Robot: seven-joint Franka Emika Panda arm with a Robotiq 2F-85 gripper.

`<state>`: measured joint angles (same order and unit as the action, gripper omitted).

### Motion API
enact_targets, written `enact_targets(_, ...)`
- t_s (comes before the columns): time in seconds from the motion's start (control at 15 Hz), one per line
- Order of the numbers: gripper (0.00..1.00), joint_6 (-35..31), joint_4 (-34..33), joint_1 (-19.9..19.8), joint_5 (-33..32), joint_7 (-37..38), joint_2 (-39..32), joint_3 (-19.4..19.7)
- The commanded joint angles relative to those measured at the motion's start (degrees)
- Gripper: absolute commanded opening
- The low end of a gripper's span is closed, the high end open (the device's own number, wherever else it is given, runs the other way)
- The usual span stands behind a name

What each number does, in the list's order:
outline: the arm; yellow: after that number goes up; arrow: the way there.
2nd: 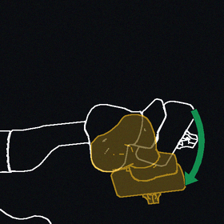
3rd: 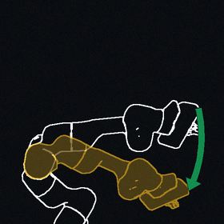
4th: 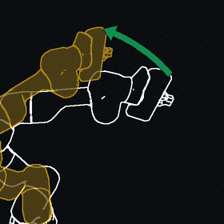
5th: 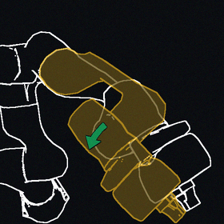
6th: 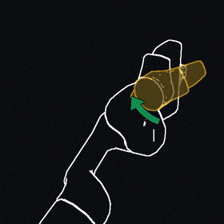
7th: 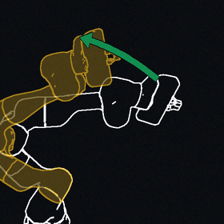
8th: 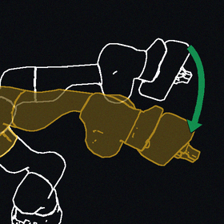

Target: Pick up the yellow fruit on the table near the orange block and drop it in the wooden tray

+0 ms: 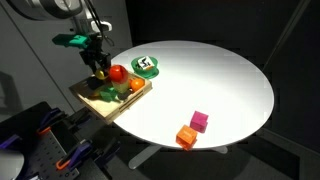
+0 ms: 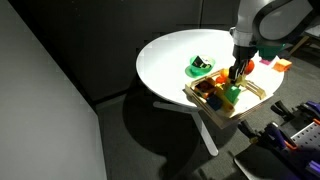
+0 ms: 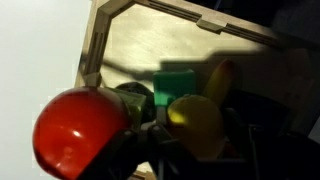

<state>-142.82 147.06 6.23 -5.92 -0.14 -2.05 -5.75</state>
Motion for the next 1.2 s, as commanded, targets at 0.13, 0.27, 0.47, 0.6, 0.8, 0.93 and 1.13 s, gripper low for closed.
enact_targets(0.13, 0.34, -0.8, -0.9, 0.7, -0.8, 1.5, -2.6, -0.7)
enact_targets(0.27, 0.84, -0.5, -1.2, 0.8, -1.0, 1.7, -3.0, -0.8)
enact_targets(0.47, 0.98, -0.3, -1.2, 0.8, -1.1, 1.6, -3.0, -0.7)
enact_targets(0.6, 1.0, -0.3, -1.1, 0.7, -1.0, 1.4, -2.6, -0.6)
enact_targets(0.8, 1.0, 0.0, -1.3, 0.5, -0.3, 0.9, -2.2, -0.6)
enact_targets(0.93, 1.0, 0.2, -1.7, 0.3, 0.3, 0.5, -1.9, -0.5)
enact_targets(1.13, 1.0, 0.2, -2.0, 0.0, 1.4, -0.3, -0.6, -0.3)
